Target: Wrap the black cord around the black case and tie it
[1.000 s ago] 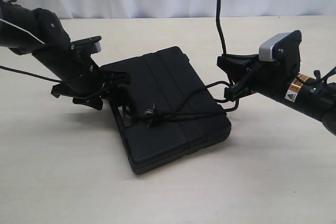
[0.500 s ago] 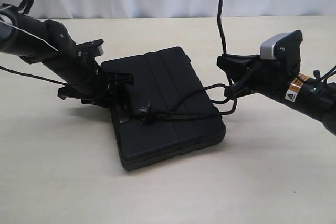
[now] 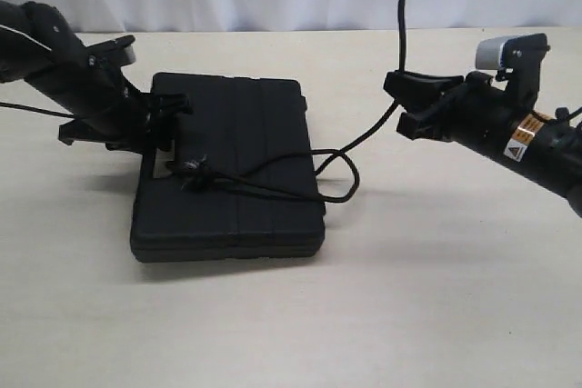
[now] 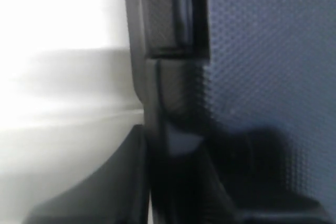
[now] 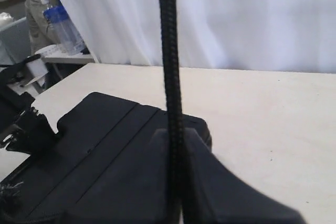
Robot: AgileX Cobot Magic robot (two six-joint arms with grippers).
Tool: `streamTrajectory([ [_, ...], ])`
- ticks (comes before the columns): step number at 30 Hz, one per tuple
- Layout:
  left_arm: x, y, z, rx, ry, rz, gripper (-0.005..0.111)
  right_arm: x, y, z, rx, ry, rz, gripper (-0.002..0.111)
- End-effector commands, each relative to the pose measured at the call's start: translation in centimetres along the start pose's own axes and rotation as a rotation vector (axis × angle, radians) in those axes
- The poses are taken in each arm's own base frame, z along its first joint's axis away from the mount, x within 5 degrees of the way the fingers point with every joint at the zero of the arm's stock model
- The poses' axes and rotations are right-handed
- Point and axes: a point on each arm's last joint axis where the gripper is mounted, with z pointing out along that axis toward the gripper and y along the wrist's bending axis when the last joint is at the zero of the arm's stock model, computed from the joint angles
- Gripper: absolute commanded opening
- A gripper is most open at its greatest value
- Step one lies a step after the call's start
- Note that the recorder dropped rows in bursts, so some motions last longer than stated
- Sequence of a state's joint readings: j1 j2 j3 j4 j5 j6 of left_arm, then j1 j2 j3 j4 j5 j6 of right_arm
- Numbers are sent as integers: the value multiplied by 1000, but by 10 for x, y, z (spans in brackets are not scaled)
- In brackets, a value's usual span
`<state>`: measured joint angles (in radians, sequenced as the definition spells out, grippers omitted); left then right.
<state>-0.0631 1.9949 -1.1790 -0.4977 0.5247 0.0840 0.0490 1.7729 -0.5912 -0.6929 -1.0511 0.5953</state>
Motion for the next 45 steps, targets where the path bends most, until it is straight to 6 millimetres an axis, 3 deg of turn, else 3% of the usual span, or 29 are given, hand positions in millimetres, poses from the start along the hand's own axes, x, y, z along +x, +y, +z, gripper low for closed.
streamTrajectory([
  [1, -16, 22, -20, -2, -62, -48, 0, -17, -11, -7, 163, -56, 70, 4],
  [8, -27, 42, -31, -8, -65, -46, 0, -39, -40, -34, 301, -148, 120, 4],
  [15, -42, 32, -49, 36, -29, 79, 0, -55, -64, -63, 402, -225, 153, 4],
  [22, -42, 35, -48, -1, -24, 130, 0, -52, -92, -86, 594, -202, 211, 4],
  [26, -43, 34, -46, 18, -31, 122, 0, -41, -111, -103, 718, -130, 238, 4],
  [30, -40, 37, -31, 40, 9, 107, 0, -12, -124, -97, 740, -33, 293, 4],
  [35, -39, 41, -15, 53, 13, 59, 0, 11, -135, -93, 765, 20, 316, 4],
  [42, -42, 43, 1, 76, -17, -24, 0, 29, -143, -88, 754, -11, 346, 4],
  [45, -38, 34, 17, 69, -20, 18, 0, 37, -149, -83, 746, -5, 356, 4],
])
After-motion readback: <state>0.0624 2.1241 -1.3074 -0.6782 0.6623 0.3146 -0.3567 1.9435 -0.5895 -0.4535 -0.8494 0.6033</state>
